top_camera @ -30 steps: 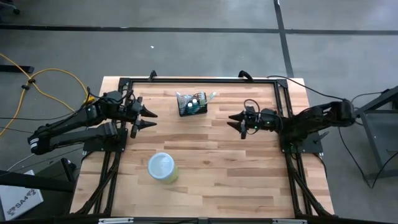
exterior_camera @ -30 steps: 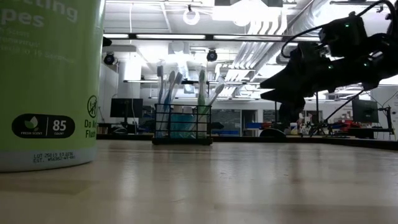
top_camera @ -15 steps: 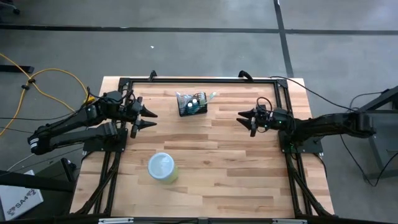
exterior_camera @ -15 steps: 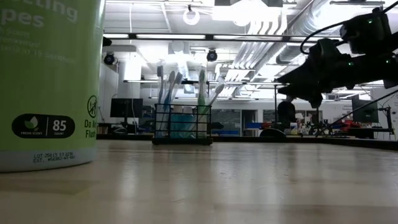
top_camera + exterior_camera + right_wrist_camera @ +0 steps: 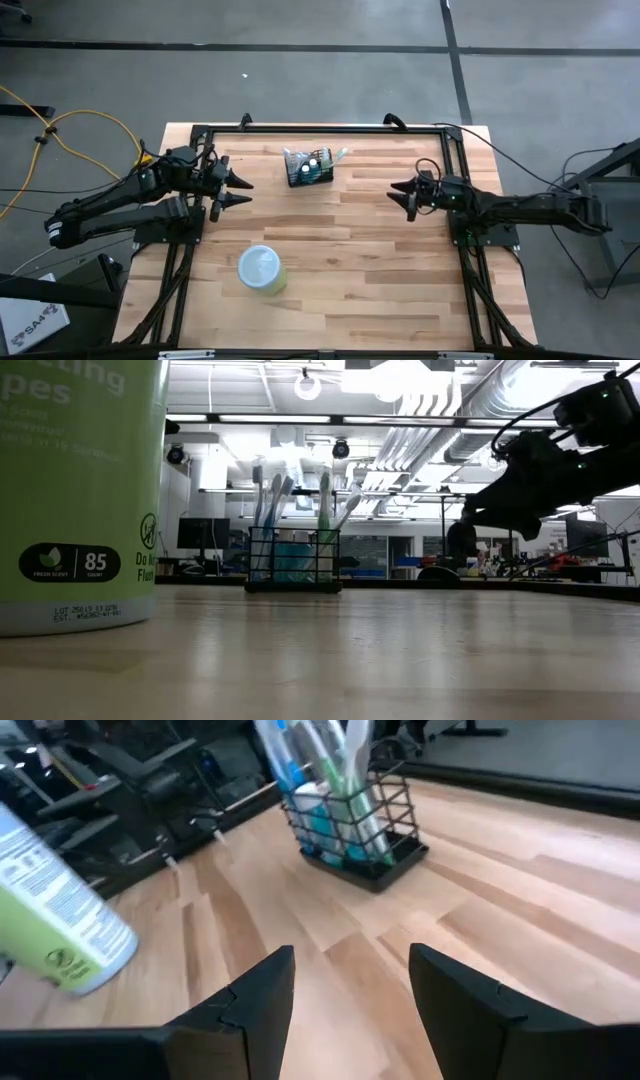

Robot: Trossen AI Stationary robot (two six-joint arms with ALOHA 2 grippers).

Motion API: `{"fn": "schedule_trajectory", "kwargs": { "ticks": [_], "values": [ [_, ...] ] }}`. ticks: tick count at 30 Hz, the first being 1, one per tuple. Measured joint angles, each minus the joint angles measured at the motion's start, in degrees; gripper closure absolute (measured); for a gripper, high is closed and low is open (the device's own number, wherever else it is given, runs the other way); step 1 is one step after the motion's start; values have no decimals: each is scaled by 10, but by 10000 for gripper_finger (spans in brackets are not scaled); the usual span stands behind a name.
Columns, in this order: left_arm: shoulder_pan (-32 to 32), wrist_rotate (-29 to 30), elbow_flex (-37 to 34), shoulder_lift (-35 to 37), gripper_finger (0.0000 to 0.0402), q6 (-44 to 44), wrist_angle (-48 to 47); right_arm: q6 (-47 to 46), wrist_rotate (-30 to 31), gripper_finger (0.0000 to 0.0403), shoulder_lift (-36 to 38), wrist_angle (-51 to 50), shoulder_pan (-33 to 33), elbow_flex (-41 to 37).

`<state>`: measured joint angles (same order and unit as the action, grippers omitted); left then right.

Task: Pick & Place toothbrushing station
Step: Return to Home Position

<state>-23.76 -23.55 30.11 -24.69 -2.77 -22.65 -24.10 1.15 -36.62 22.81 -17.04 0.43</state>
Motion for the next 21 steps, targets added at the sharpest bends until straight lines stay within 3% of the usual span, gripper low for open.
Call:
{"fn": "schedule_trajectory", "kwargs": {
  "ticks": [12,15,21],
  "values": [
    [0,0,0,0,226,-3,0,-5,-61,213,138,-162,0,0],
    [0,0,0,0,226,-6,0,-12,-47,213,172,-212,0,0],
    [0,0,0,0,226,-16,0,10,-25,213,197,-217,5,0]
  ]
}}
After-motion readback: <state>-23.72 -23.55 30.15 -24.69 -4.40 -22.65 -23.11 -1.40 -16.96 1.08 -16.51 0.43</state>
